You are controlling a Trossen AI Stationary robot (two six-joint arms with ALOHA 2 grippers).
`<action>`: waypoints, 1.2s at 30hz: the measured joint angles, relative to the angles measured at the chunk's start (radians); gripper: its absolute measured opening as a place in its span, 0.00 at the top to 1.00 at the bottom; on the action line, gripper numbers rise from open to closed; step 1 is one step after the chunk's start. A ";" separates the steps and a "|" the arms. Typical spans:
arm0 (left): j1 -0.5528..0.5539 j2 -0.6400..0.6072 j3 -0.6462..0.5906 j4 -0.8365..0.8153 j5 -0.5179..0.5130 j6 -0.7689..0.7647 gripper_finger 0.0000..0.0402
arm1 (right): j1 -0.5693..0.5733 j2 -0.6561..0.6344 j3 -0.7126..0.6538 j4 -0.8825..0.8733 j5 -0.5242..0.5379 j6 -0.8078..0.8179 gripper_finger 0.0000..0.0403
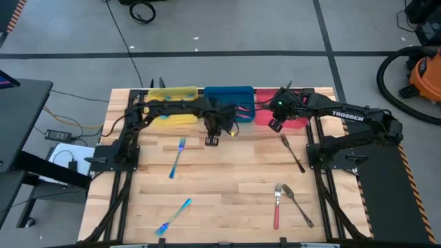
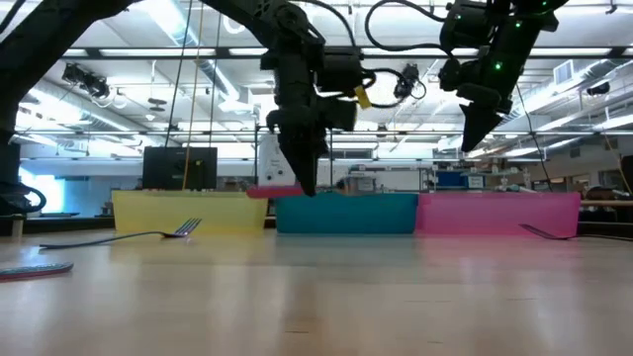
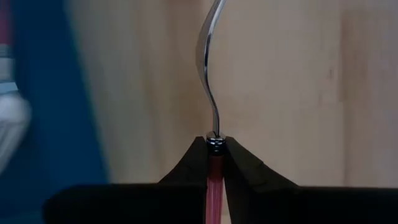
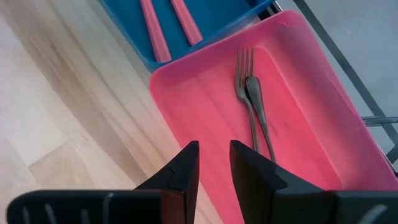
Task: Sort silverware by color (type)
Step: Put the pink fork into the blue bin
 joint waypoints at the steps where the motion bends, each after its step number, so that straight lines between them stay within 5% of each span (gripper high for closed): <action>1: 0.017 -0.010 0.002 0.002 0.001 0.007 0.94 | 0.000 0.000 0.000 0.000 0.003 0.000 0.76; 19: 0.278 -0.123 0.002 0.073 -0.009 0.217 0.93 | 0.003 0.000 0.000 0.004 0.024 -0.018 0.76; 36: 0.297 -0.122 0.002 0.228 -0.006 0.333 0.92 | -0.020 0.000 0.000 0.015 0.137 -0.053 0.76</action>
